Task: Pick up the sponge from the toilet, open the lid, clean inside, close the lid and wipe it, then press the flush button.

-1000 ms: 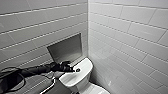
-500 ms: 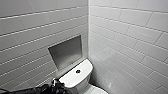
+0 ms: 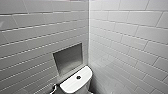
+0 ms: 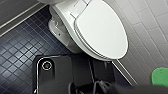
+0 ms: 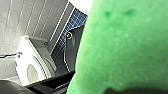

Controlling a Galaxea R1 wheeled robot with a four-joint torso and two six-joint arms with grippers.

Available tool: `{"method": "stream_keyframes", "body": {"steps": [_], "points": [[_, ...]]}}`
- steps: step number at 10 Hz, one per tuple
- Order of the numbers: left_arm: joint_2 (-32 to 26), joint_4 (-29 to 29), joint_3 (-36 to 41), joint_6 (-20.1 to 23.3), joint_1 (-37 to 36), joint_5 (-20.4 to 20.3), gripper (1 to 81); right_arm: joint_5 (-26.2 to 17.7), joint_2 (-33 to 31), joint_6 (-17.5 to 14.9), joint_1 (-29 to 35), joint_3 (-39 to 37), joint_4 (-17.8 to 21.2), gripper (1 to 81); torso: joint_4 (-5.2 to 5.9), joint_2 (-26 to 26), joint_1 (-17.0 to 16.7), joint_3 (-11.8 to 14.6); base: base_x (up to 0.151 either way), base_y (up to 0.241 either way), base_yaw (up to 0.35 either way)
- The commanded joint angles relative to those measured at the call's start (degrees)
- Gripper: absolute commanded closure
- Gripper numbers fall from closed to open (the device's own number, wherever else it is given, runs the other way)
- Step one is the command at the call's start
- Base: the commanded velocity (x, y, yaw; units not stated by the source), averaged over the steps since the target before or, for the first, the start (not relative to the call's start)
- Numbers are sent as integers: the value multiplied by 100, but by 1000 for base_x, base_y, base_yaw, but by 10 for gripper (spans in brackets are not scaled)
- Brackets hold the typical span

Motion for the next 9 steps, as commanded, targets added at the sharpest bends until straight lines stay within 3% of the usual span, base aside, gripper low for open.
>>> {"method": "stream_keyframes", "body": {"steps": [1,2,3,8,9], "points": [[603,925,-873,27,686,-702,811,-322,-56,-6,129,-40,-85,811,0,0,0,292,0,0,0],[876,969,-1295,27,880,-790,811,-314,6,-6,94,-155,-85,811,0,-2,-2,413,0,0,0],[1146,1039,-1705,27,1047,-868,811,-314,58,-6,68,-241,-94,811,0,-4,-7,252,0,0,0],[2096,1039,-3394,27,1750,-1448,811,-322,330,-15,33,-638,-94,811,0,-15,-18,374,0,0,0],[2298,1039,-3745,27,1846,-1519,811,-322,383,-23,33,-725,-94,811,0,-15,-18,509,0,0,0]]}}
